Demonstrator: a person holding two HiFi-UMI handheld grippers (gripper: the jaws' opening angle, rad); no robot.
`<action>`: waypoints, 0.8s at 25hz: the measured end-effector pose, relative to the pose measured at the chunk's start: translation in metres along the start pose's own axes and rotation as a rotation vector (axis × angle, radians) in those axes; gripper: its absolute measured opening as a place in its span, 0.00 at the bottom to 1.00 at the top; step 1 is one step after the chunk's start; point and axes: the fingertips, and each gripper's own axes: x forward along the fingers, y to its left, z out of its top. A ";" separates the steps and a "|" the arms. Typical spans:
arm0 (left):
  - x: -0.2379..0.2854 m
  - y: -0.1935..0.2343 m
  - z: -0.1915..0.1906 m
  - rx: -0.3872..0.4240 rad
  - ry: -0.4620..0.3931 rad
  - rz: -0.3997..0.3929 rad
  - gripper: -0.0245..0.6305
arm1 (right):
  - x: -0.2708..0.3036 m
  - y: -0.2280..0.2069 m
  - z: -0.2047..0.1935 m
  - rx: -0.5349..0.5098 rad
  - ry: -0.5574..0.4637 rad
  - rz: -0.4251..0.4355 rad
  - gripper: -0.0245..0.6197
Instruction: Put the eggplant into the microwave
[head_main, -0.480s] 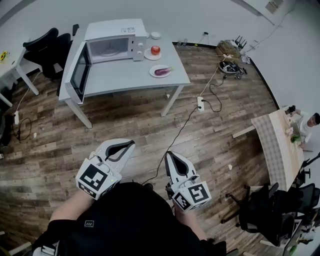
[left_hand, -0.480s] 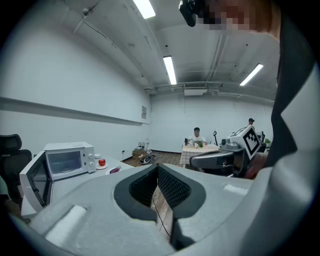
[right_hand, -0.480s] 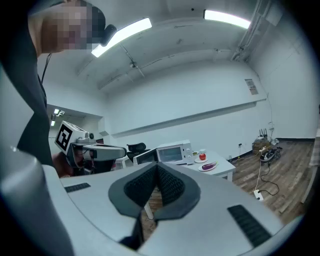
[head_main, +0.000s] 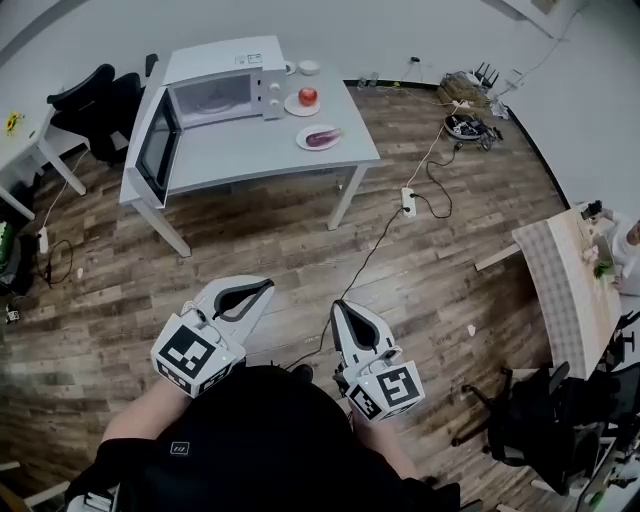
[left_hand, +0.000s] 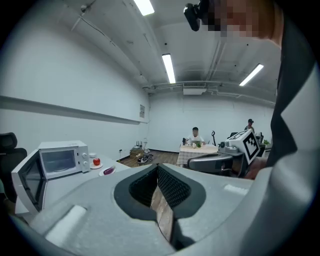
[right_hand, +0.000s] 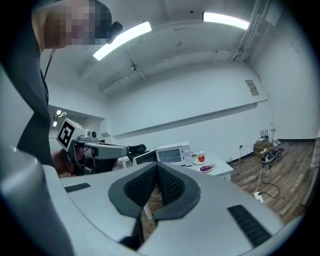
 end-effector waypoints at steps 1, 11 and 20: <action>0.004 -0.004 0.003 -0.009 -0.009 -0.006 0.05 | -0.004 -0.003 0.000 0.004 -0.002 0.007 0.06; 0.027 -0.024 0.016 0.006 -0.016 0.100 0.05 | -0.051 -0.030 0.002 0.041 -0.039 0.077 0.06; 0.039 -0.028 0.012 -0.016 -0.005 0.135 0.05 | -0.052 -0.053 -0.004 0.108 -0.036 0.089 0.16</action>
